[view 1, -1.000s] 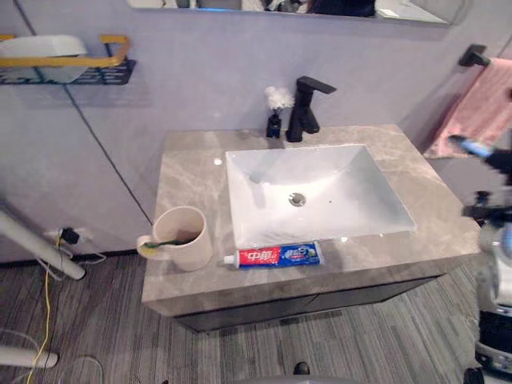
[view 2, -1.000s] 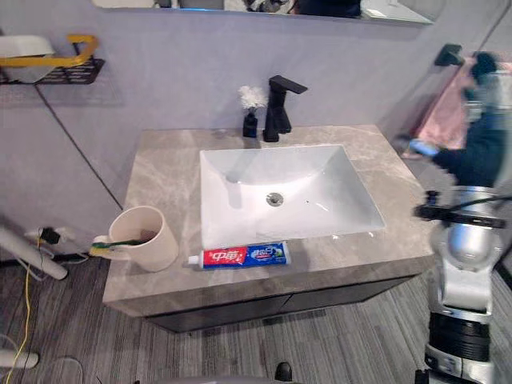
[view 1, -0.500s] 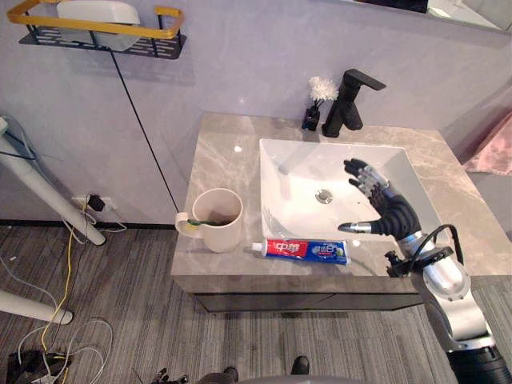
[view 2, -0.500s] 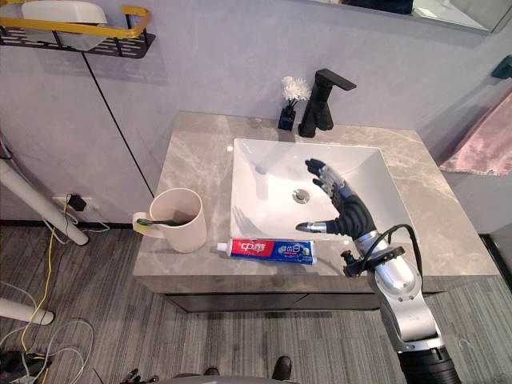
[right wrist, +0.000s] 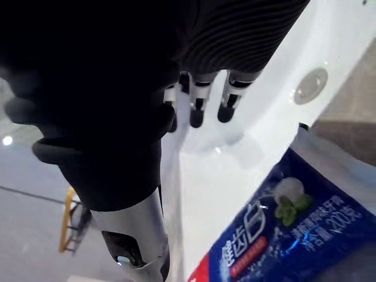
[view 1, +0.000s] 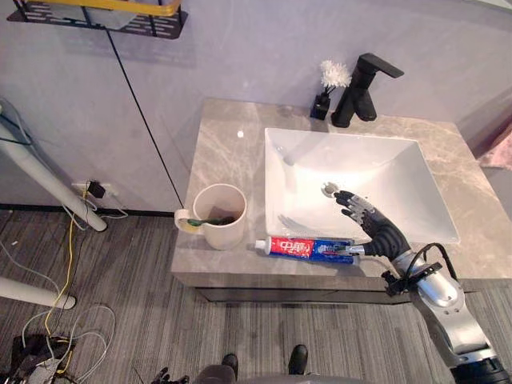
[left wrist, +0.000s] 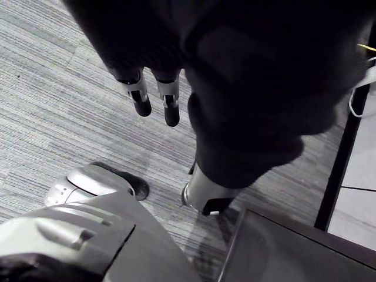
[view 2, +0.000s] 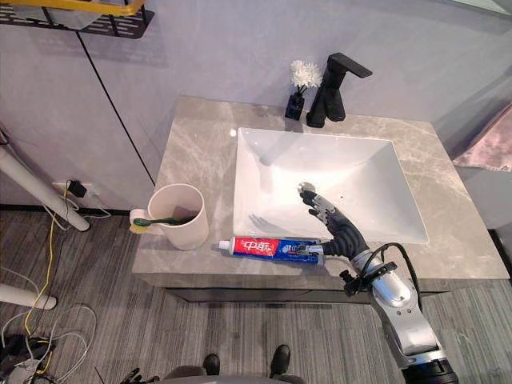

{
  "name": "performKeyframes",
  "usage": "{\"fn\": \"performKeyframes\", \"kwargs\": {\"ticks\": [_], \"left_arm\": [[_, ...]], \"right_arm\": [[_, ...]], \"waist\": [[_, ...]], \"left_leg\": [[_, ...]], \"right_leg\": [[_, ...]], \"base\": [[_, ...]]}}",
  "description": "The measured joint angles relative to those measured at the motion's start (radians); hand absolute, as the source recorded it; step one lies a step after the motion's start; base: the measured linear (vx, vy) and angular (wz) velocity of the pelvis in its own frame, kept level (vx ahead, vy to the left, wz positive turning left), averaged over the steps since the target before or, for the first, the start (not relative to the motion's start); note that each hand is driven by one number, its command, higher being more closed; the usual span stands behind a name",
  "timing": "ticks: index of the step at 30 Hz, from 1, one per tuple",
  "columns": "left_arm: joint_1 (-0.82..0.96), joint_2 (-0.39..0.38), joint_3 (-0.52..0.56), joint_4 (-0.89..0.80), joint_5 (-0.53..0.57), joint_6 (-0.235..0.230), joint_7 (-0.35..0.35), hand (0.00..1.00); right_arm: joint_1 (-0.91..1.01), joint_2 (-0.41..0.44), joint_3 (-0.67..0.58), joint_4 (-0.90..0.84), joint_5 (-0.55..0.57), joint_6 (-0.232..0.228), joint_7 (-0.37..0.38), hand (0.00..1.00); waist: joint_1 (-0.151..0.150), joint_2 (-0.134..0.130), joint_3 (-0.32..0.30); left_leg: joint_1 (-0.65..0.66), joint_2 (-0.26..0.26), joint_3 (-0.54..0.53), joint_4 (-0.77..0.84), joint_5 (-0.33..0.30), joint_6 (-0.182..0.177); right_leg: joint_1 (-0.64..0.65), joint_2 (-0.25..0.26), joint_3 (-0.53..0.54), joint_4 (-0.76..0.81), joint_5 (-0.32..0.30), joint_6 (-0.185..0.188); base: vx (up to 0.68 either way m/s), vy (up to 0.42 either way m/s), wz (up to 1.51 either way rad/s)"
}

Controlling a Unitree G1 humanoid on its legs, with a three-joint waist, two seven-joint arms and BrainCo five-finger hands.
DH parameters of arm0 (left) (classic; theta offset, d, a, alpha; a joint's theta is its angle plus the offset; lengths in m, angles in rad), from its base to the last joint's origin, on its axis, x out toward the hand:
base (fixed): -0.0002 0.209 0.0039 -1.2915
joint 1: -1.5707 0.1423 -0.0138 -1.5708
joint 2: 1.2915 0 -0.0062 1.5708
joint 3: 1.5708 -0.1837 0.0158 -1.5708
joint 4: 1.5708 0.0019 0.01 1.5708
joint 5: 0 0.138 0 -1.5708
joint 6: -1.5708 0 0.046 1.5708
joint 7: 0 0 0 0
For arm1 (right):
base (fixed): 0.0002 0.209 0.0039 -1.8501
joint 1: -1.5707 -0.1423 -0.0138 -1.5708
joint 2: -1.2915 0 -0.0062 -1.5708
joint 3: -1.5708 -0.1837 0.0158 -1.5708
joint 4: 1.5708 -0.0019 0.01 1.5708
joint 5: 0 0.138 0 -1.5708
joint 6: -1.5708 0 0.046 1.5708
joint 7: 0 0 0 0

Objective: Organize washtable

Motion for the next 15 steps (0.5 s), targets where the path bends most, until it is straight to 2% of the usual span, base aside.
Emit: {"fn": "performKeyframes", "kwargs": {"ticks": [15], "left_arm": [[0.000,0.017,-0.039,-0.001,-0.021,-0.007,-0.020,0.00]], "right_arm": [[0.000,-0.066,0.060,0.001,-0.014,0.001,0.019,0.00]], "waist": [[0.007,-0.010,0.048]], "left_leg": [[-0.032,0.003,-0.004,0.021,-0.005,-0.007]], "right_leg": [[-0.019,0.001,-0.005,0.000,0.000,0.000]], "base": [[0.00,-0.001,0.00]]}}
